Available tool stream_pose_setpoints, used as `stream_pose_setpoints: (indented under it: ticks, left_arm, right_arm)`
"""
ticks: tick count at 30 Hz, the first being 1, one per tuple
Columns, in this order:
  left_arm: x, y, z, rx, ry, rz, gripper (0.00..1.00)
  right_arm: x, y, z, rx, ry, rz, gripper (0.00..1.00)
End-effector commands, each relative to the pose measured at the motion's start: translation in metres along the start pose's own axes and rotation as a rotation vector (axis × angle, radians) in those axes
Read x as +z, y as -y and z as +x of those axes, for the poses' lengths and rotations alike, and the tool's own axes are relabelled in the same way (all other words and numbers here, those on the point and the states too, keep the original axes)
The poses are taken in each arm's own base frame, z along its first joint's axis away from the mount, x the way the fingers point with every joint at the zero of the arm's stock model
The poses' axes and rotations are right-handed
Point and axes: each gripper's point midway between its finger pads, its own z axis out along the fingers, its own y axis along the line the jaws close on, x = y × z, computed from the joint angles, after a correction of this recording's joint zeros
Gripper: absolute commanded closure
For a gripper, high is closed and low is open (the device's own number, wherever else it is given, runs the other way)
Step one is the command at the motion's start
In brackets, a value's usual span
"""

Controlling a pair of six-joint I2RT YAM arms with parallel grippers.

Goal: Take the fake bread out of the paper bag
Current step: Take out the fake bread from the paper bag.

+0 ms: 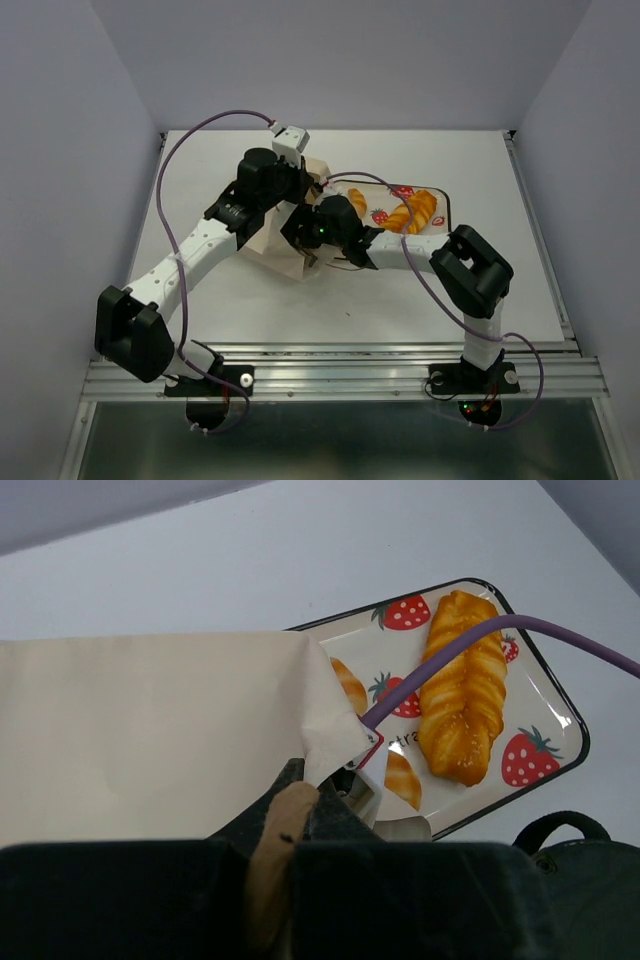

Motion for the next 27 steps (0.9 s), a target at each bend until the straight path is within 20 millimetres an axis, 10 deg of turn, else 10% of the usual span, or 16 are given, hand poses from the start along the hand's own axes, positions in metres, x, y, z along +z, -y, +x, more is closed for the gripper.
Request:
stream_pose_setpoints:
  ticks: [1, 27]
  left_arm:
    - [-0.023, 0.032, -0.035, 0.106, 0.132, 0.15, 1.0]
    - [-0.028, 0.04, -0.021, 0.251, 0.107, 0.239, 1.0]
  right_arm:
    - [-0.006, -0.038, 0.004, -0.005, -0.015, -0.181, 0.35]
    - [0.034, -0.014, 0.022, -0.008, -0.044, -0.186, 0.29]
